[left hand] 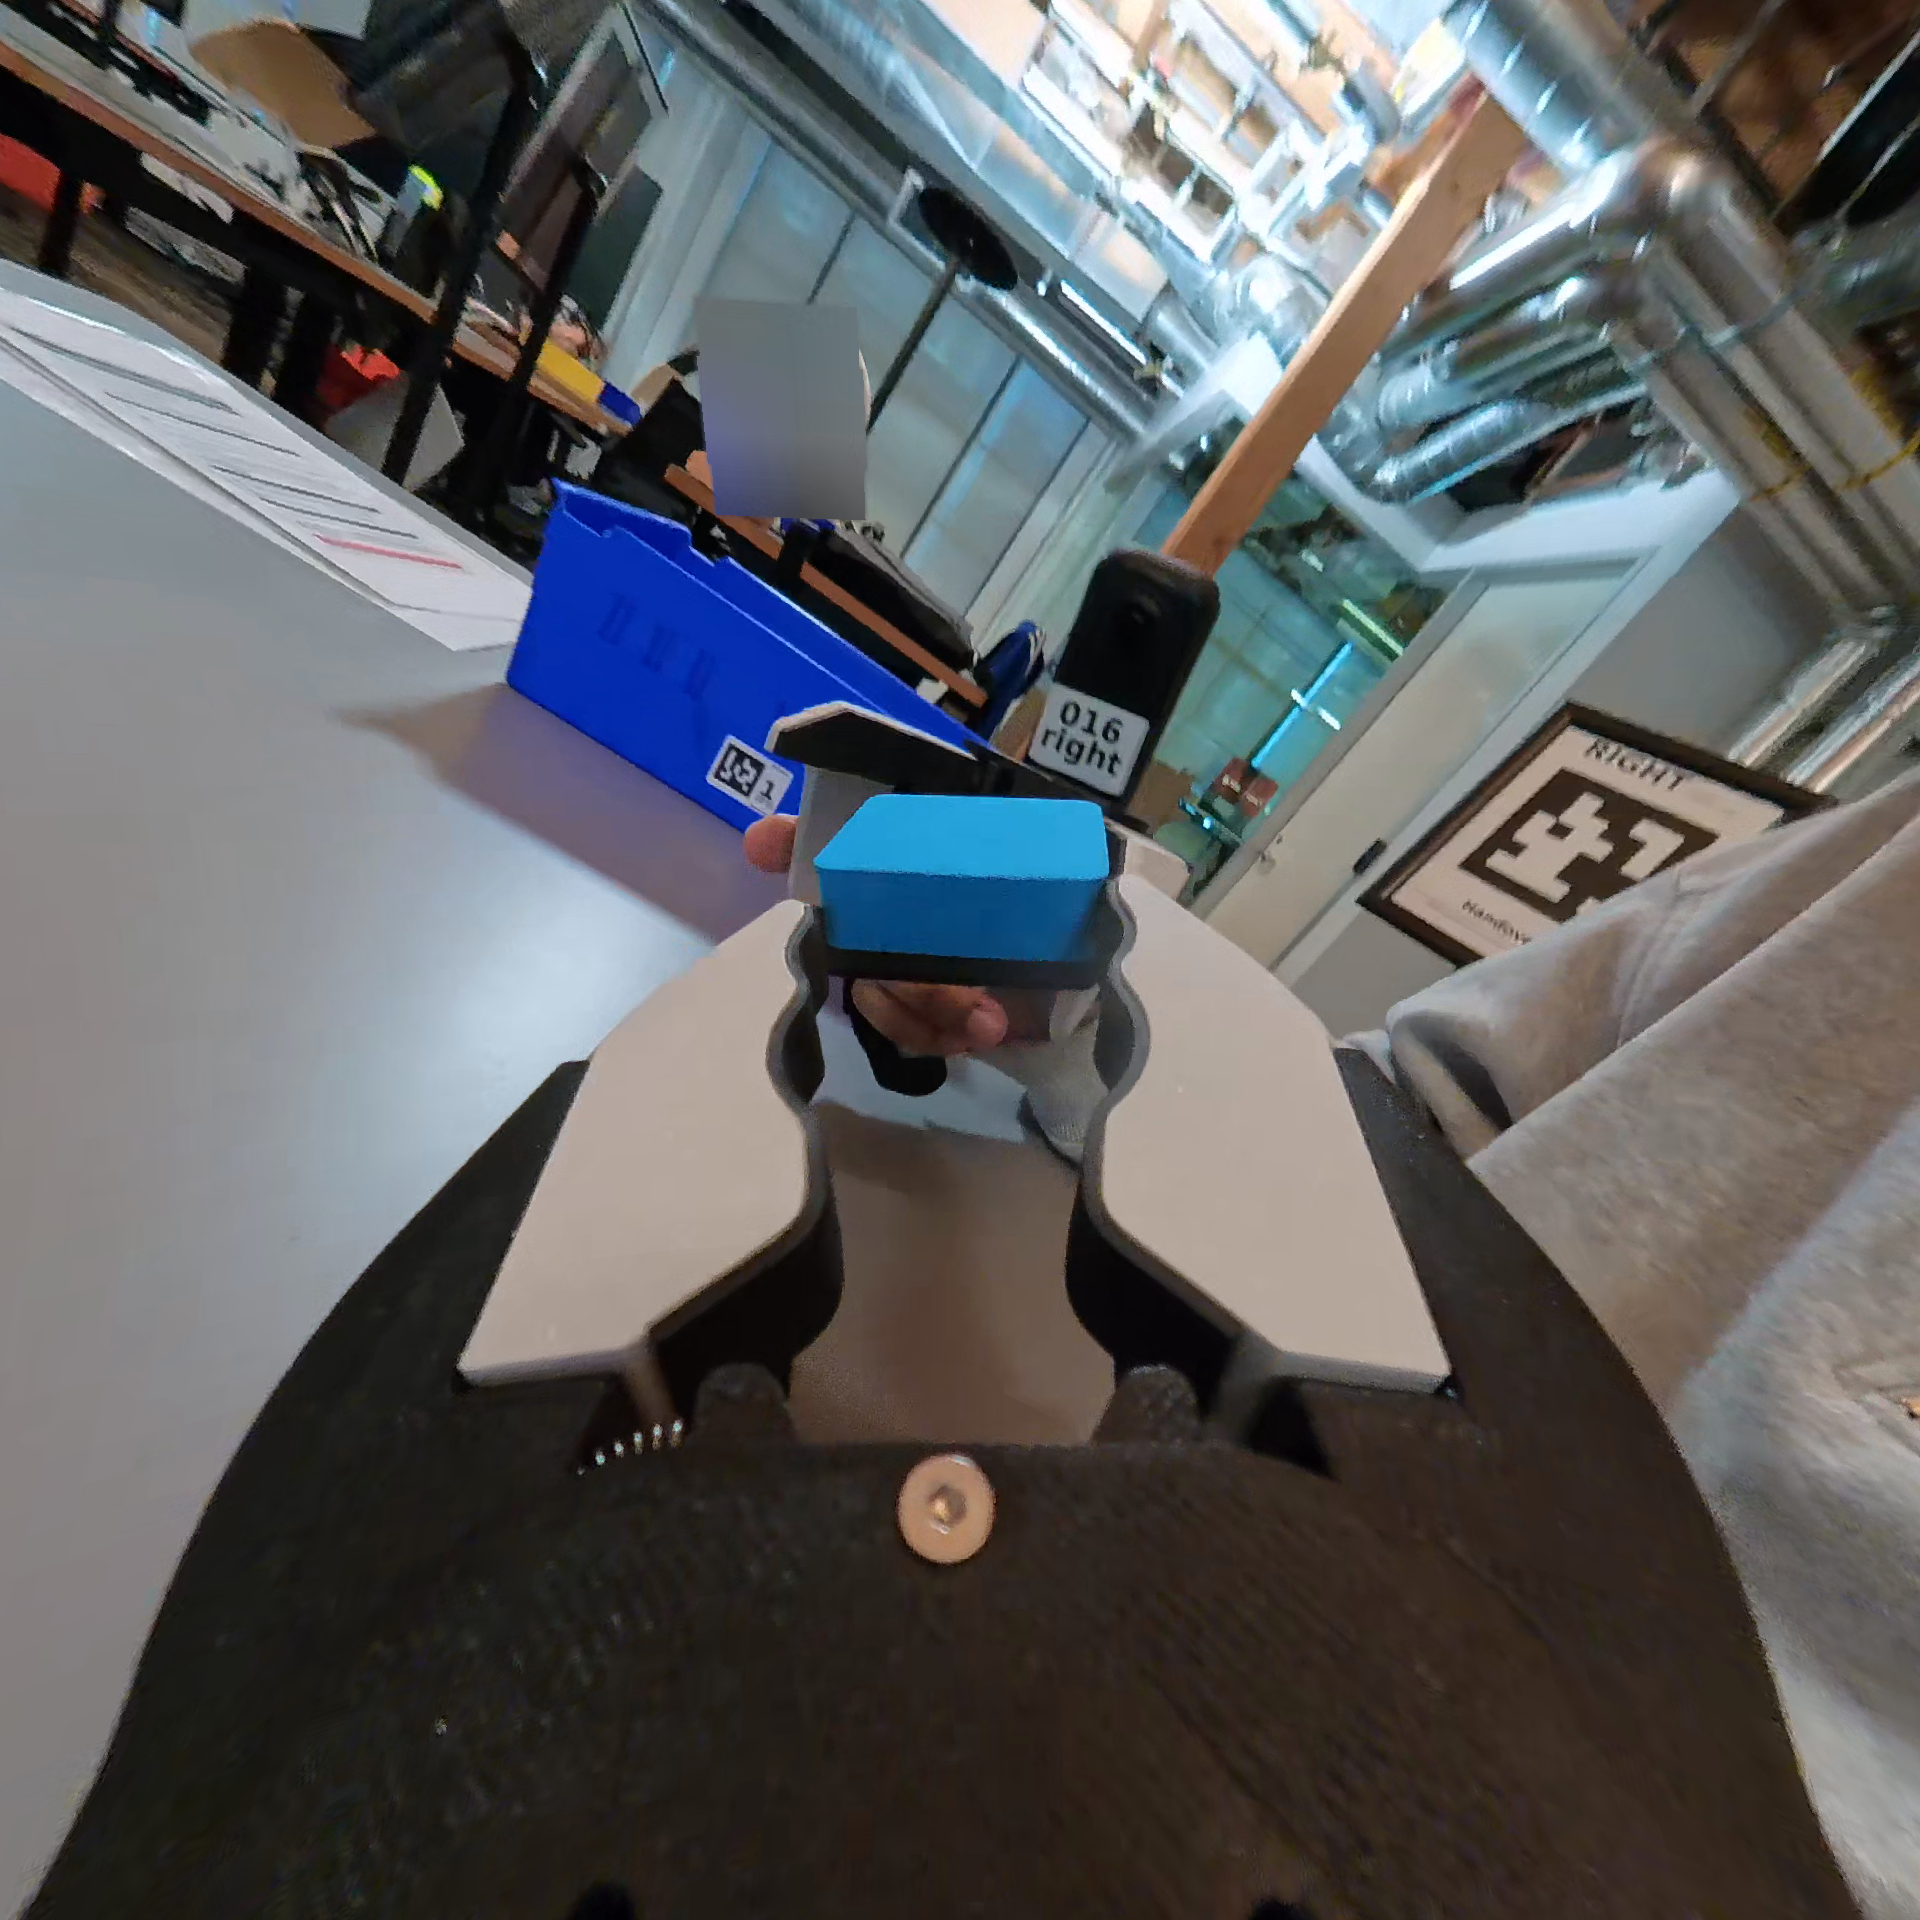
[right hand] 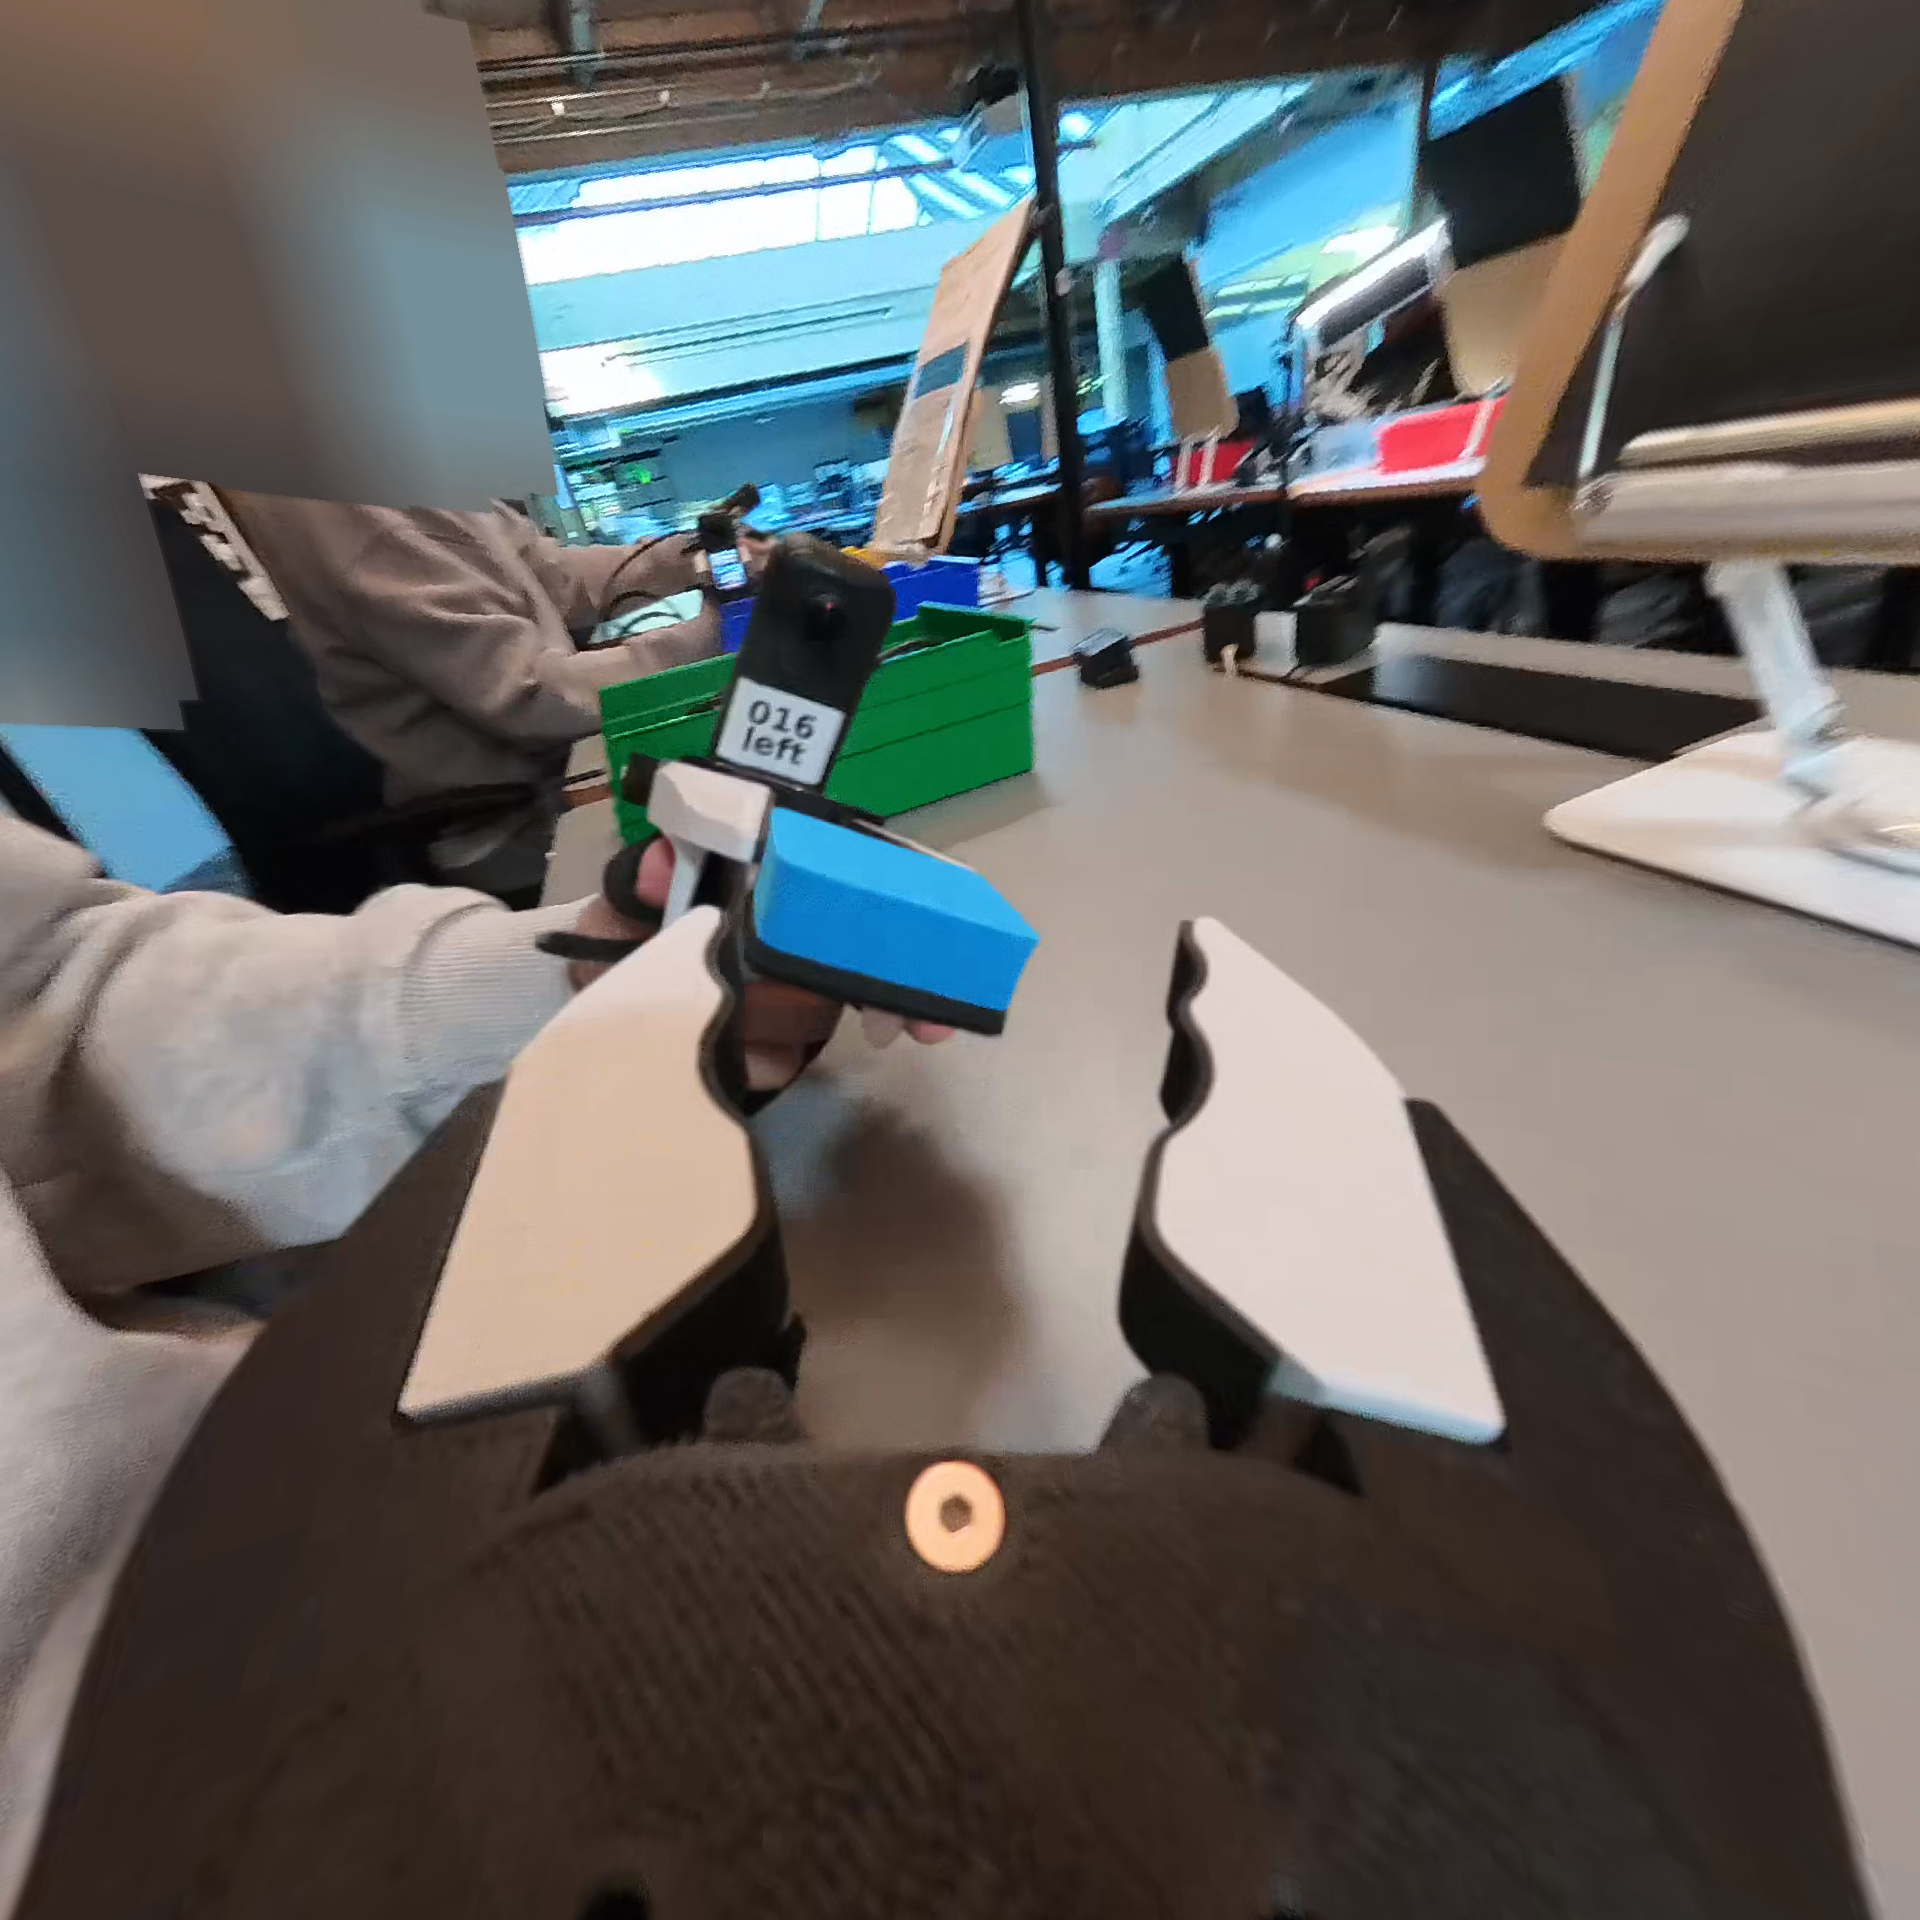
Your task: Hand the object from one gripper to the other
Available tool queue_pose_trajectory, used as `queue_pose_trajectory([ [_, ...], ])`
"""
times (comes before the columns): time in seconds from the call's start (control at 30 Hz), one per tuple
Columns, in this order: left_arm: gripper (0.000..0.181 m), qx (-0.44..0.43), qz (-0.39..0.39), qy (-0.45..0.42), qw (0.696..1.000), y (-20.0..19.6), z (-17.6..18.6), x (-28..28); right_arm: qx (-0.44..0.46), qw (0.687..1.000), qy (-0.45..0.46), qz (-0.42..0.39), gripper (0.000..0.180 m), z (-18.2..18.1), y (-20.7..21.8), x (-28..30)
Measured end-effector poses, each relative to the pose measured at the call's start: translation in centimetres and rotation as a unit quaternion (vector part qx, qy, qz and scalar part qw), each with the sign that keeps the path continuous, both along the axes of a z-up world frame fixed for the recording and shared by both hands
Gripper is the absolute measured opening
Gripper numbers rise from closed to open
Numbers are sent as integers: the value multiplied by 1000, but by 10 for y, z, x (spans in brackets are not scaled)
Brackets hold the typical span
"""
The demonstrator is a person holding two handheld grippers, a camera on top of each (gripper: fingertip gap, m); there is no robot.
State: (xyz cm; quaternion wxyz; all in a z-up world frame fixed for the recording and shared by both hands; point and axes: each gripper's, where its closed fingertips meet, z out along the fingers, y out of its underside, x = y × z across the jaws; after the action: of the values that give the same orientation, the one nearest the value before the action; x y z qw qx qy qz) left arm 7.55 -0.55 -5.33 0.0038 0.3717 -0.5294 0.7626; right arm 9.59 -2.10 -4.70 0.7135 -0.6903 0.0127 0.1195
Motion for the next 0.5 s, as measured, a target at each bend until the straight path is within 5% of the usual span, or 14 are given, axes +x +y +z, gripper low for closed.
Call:
queue_pose_trajectory([
  [0.2, 52, -58, 8, 31, 998, 15, 2, 5, 36, 998, -37, -23, 84, 13, -4, 2],
  [0.5, 52, -115, -88, 121, 982, 0, -11, -1, -16, 965, -257, -40, 52, -11, 6, -17],
])
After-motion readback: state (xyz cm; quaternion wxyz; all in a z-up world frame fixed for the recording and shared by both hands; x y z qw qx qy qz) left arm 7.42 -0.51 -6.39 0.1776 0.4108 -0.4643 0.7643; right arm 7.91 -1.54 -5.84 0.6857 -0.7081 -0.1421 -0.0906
